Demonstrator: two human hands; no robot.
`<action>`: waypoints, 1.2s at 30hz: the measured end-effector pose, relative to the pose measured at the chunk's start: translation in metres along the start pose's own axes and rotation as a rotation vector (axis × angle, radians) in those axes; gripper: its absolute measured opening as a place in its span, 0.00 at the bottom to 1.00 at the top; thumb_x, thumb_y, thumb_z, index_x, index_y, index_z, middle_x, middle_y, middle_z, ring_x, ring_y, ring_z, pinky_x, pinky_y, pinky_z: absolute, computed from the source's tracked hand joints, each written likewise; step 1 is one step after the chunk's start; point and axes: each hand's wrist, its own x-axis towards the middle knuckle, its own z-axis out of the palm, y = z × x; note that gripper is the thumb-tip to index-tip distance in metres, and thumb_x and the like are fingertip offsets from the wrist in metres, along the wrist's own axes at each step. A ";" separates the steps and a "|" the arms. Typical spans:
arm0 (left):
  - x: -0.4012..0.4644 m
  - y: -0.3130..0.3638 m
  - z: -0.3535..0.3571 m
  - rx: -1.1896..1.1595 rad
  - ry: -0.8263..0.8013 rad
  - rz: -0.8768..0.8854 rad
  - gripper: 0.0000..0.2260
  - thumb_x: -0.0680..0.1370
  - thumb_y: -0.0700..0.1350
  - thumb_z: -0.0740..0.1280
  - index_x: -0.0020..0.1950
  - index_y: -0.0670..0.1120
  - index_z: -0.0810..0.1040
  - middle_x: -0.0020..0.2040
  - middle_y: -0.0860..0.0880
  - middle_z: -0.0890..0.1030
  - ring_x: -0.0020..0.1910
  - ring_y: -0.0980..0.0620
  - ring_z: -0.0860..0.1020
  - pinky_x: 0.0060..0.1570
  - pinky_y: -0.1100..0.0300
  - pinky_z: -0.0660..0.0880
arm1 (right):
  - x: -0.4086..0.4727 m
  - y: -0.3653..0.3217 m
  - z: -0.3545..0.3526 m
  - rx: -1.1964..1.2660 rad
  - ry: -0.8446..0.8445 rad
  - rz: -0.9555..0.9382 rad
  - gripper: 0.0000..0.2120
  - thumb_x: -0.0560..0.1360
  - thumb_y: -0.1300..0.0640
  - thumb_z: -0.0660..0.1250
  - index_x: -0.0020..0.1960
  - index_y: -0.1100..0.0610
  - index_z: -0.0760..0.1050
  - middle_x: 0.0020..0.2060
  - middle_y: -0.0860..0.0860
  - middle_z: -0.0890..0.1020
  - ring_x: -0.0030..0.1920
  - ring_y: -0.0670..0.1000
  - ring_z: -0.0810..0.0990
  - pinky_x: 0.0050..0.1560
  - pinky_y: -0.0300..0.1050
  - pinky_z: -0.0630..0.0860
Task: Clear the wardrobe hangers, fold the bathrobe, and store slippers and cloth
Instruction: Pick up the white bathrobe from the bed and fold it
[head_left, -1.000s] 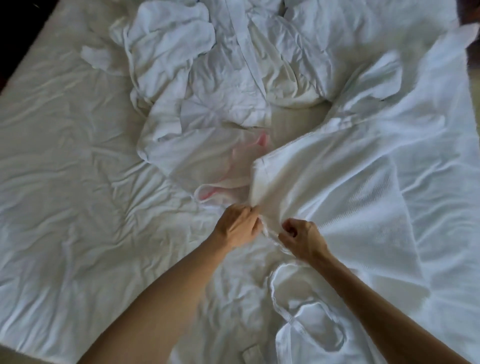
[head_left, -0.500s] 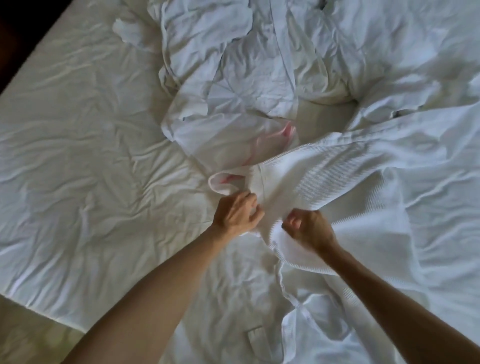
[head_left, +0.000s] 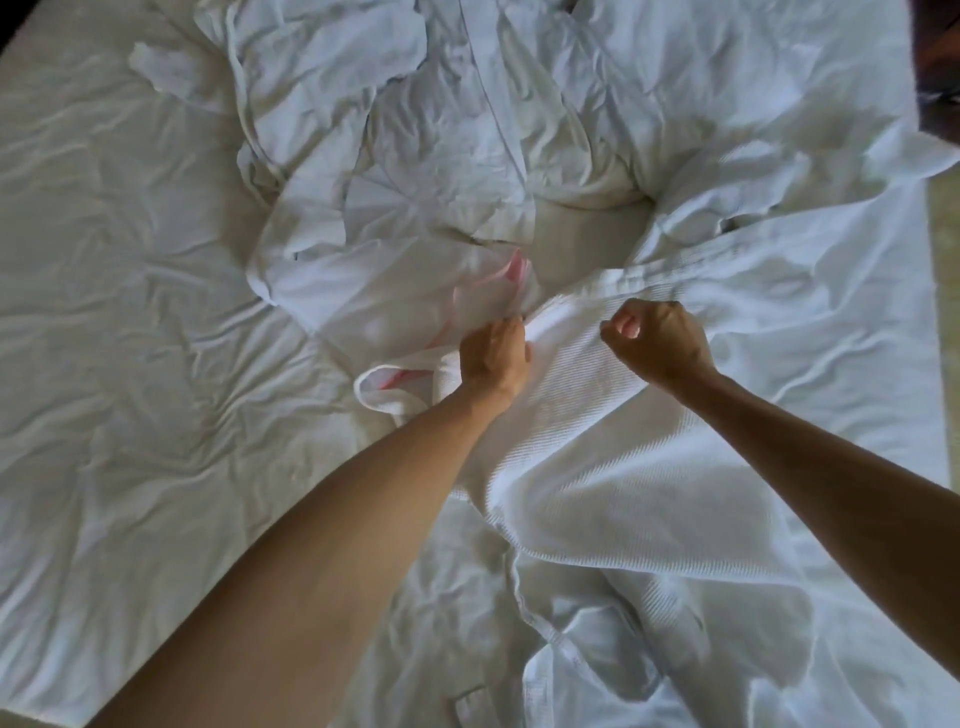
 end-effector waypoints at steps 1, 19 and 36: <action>-0.004 0.001 0.002 -0.079 0.019 0.023 0.11 0.83 0.50 0.61 0.58 0.45 0.75 0.52 0.45 0.83 0.52 0.43 0.82 0.48 0.55 0.73 | 0.001 -0.003 0.004 0.008 -0.003 0.024 0.14 0.76 0.44 0.66 0.44 0.53 0.83 0.41 0.51 0.86 0.44 0.56 0.84 0.45 0.46 0.79; -0.095 0.079 0.021 -0.312 -0.353 0.575 0.12 0.81 0.52 0.67 0.58 0.45 0.80 0.50 0.43 0.85 0.49 0.39 0.82 0.48 0.50 0.76 | -0.122 0.035 0.025 0.115 -0.083 0.443 0.08 0.70 0.65 0.73 0.37 0.64 0.75 0.27 0.59 0.75 0.28 0.66 0.78 0.28 0.49 0.73; 0.047 0.283 0.023 0.080 -0.019 0.908 0.15 0.71 0.33 0.69 0.57 0.43 0.77 0.53 0.46 0.78 0.54 0.46 0.76 0.43 0.51 0.75 | -0.201 0.114 0.026 0.546 0.134 0.756 0.22 0.80 0.51 0.64 0.28 0.52 0.65 0.22 0.45 0.71 0.26 0.50 0.71 0.32 0.47 0.69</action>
